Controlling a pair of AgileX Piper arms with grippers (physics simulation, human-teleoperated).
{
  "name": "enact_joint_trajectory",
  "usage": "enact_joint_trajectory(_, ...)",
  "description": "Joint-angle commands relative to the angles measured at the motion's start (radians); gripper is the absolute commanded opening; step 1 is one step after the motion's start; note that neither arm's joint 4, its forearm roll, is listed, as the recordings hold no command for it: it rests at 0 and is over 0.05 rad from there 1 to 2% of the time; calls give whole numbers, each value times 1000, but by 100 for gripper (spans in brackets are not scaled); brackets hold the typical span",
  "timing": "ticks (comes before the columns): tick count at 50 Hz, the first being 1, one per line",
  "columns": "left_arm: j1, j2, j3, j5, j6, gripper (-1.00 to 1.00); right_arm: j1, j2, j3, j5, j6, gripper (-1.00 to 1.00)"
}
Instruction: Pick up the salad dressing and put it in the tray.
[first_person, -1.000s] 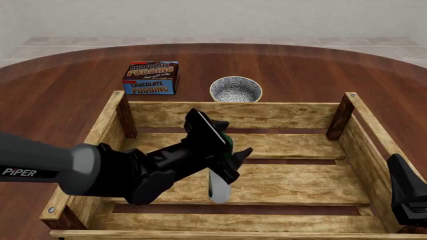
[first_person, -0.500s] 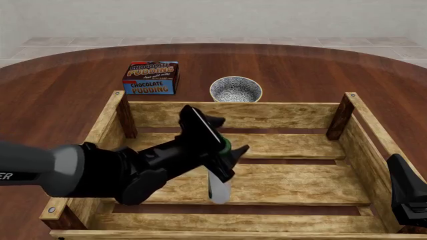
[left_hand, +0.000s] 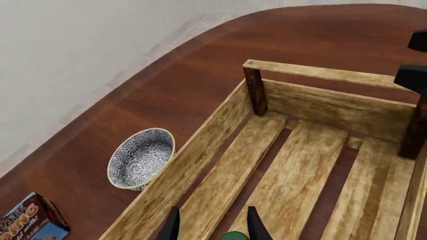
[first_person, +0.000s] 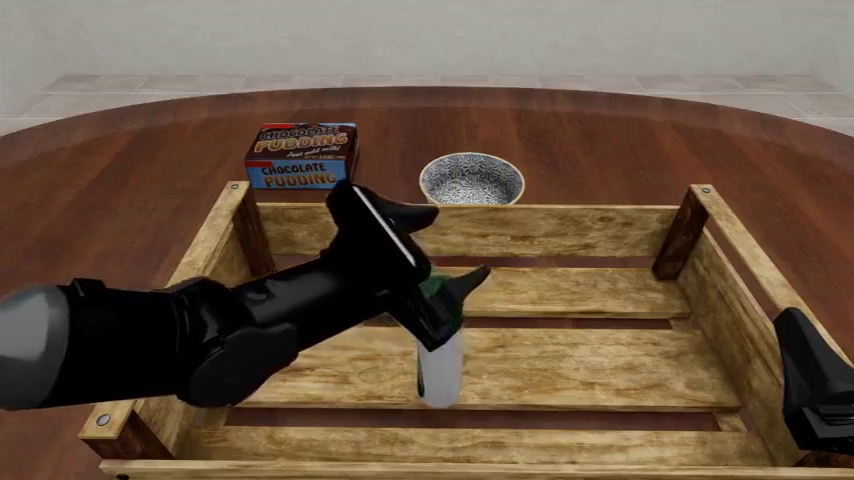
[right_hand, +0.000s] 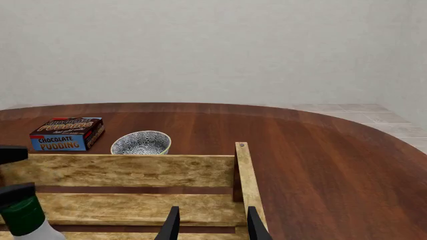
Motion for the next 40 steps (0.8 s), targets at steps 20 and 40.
enact_joint_trajectory(20,18,-269,22,118,12,100,0,0,0,0,0,100)
enact_joint_trajectory(40,81,-466,54,194,8,100,0,0,0,0,0,100)
